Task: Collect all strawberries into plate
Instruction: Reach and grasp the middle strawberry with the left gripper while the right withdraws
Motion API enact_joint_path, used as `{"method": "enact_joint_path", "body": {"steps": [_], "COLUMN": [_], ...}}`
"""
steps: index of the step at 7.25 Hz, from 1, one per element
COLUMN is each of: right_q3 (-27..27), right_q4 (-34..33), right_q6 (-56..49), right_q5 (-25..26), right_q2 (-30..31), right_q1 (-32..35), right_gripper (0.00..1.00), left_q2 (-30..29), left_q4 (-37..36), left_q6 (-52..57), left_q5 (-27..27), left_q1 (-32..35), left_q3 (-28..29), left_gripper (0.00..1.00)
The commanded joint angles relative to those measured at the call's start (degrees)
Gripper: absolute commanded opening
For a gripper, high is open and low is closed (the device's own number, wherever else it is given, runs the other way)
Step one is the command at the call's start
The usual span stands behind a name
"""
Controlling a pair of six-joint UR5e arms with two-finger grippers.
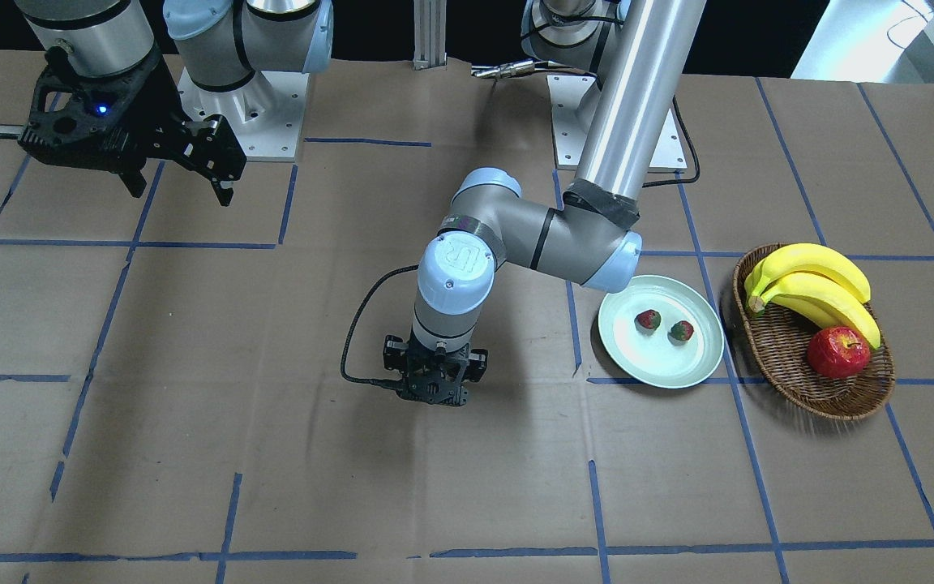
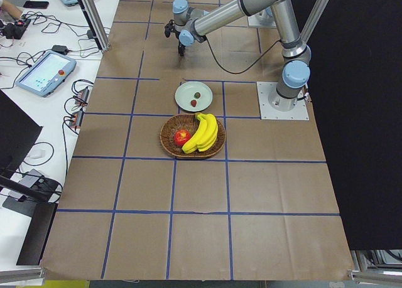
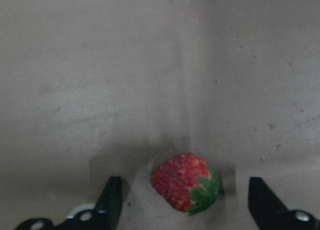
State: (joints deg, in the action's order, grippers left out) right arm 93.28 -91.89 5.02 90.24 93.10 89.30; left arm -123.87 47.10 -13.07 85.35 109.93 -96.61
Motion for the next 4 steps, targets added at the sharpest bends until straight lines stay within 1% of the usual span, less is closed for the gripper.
{"method": "enact_joint_path", "body": {"steps": [1, 2, 3, 4], "right_q3": [-0.38, -0.38, -0.38, -0.38], "right_q4": [0.75, 0.75, 0.75, 0.75], "right_q6": [-0.01, -0.09, -0.18, -0.79], "right_q5": [0.11, 0.11, 0.11, 0.11], "right_q2": [-0.64, -0.47, -0.47, -0.47], "right_q1": [-0.09, -0.1, -0.1, -0.18], "right_gripper": [1.0, 1.0, 1.0, 1.0], "left_q2": [-0.05, 0.12, 0.64, 2.48], "left_q4": [-0.16, -0.16, -0.16, 0.1], "left_q6": [-0.02, -0.11, 0.06, 1.28], "left_q5": [-0.1, -0.1, 0.43, 0.87], "left_q1": [-0.16, -0.16, -0.33, -1.12], "left_q3": [1.68, 2.73, 3.26, 2.83], "left_gripper": [0.11, 0.02, 0.0, 0.0]}}
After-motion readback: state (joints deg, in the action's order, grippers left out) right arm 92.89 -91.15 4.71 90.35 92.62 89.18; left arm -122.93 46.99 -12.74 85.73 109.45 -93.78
